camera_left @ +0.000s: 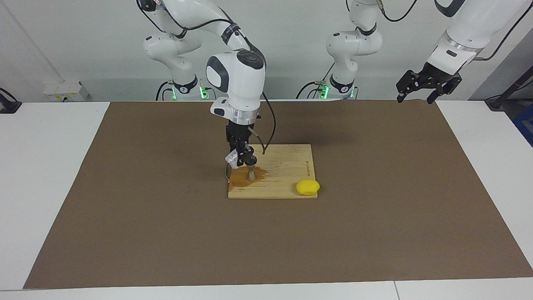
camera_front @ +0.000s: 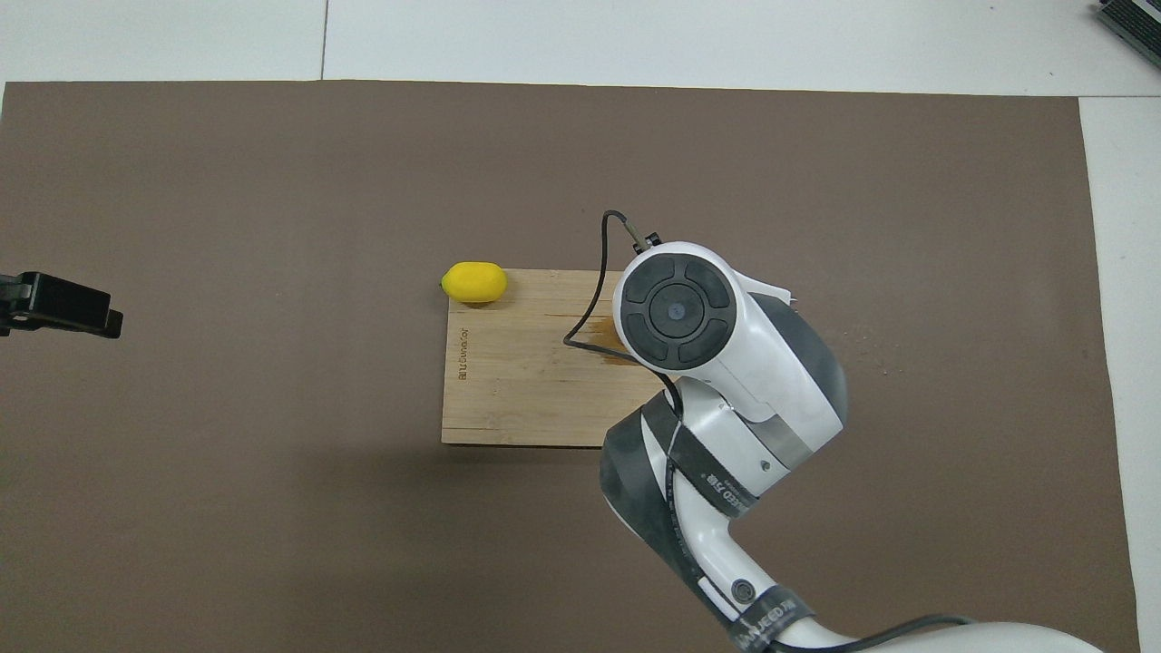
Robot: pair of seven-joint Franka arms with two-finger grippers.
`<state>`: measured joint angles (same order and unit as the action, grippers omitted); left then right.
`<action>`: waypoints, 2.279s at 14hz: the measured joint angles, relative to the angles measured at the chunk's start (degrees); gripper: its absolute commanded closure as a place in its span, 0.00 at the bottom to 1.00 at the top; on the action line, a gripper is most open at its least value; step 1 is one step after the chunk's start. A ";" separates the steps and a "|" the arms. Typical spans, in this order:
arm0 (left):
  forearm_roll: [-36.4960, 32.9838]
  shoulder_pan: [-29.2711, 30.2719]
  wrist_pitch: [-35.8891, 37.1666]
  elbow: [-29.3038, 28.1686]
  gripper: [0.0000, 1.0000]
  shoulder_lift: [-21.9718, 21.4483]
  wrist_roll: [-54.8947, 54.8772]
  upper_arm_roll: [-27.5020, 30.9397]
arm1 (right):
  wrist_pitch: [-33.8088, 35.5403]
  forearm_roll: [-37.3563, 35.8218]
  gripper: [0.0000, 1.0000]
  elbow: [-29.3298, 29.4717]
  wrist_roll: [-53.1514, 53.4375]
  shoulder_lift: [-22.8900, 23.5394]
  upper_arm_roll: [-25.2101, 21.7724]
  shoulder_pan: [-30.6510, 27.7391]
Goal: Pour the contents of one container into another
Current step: 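Tilt the clear cup with the right gripper to pour into the metal cup, then carry the clear cup back beside the board with the right gripper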
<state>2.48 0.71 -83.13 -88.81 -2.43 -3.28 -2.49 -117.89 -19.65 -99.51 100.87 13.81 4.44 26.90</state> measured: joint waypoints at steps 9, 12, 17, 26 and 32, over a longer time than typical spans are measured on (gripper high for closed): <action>0.00 0.01 0.00 0.00 0.00 0.00 0.00 0.00 | 0.01 0.14 1.00 0.30 0.00 0.05 -0.04 0.45; 0.00 0.01 0.00 0.00 0.00 0.00 0.00 -0.01 | 0.01 2.42 1.00 1.22 0.01 0.07 -0.20 0.15; 0.00 0.02 0.00 0.00 0.00 0.00 0.00 -0.01 | 0.01 7.66 1.00 1.57 0.02 0.25 -0.27 -0.35; 0.00 0.03 0.00 0.00 0.00 0.00 0.00 -0.02 | 0.00 18.54 1.00 1.64 0.02 0.90 -0.41 -4.70; 0.00 0.03 0.00 0.00 0.00 0.00 0.00 -0.03 | -0.50 28.92 1.00 0.85 -3.67 1.97 -0.46 -10.69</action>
<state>2.48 0.74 -83.13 -88.81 -2.44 -3.28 -2.51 -118.39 9.27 -98.66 97.20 15.78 3.98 16.22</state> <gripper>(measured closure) 0.000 0.493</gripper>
